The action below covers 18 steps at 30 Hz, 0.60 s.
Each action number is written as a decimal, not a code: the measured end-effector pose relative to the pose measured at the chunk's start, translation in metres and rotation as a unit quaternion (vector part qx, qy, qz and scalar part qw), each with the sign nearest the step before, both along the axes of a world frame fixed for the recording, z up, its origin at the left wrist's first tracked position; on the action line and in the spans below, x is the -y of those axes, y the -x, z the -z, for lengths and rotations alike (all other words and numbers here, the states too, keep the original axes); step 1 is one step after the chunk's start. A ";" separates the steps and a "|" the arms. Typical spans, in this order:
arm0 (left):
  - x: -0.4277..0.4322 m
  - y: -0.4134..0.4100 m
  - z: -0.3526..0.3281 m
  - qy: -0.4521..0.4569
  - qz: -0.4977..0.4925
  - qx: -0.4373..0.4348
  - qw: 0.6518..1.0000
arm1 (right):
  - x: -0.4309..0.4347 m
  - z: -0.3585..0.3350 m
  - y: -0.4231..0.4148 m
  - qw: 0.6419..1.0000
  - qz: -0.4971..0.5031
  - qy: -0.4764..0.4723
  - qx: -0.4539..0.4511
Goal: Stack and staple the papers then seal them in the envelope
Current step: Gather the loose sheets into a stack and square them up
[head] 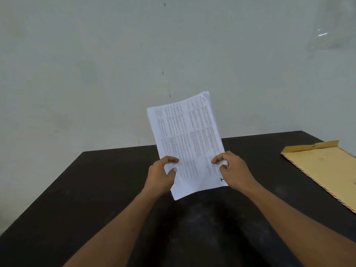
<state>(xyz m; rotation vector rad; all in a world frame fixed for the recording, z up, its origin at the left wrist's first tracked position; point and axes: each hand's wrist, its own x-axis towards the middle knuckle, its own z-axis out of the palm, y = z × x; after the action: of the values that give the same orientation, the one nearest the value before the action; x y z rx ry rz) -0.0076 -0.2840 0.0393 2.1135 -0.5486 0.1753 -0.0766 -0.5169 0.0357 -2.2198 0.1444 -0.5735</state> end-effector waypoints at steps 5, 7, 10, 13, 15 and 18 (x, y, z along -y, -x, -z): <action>-0.008 0.000 0.009 -0.034 0.007 0.041 0.999 | -0.004 0.020 0.008 0.999 -0.032 -0.004 0.005; -0.011 0.002 0.023 -0.070 0.013 0.038 0.997 | -0.007 0.042 0.014 0.999 -0.032 -0.018 -0.005; -0.013 0.006 0.036 -0.077 0.006 0.023 0.997 | -0.008 0.056 0.017 0.999 -0.019 -0.027 -0.010; -0.014 0.005 0.036 -0.057 0.008 0.012 0.998 | -0.005 0.039 0.015 0.999 -0.027 -0.015 -0.014; -0.016 0.004 0.031 -0.040 0.022 -0.002 0.999 | 0.000 0.018 0.013 0.999 -0.030 0.010 -0.001; -0.019 0.002 0.023 -0.011 0.013 -0.004 1.000 | 0.015 -0.020 0.011 0.996 -0.042 0.076 0.031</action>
<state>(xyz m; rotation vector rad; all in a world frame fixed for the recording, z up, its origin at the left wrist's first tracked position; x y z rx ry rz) -0.0096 -0.2648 0.0168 2.1270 -0.5765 0.1459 -0.0878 -0.5320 0.0553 -2.3397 -0.0259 -0.6234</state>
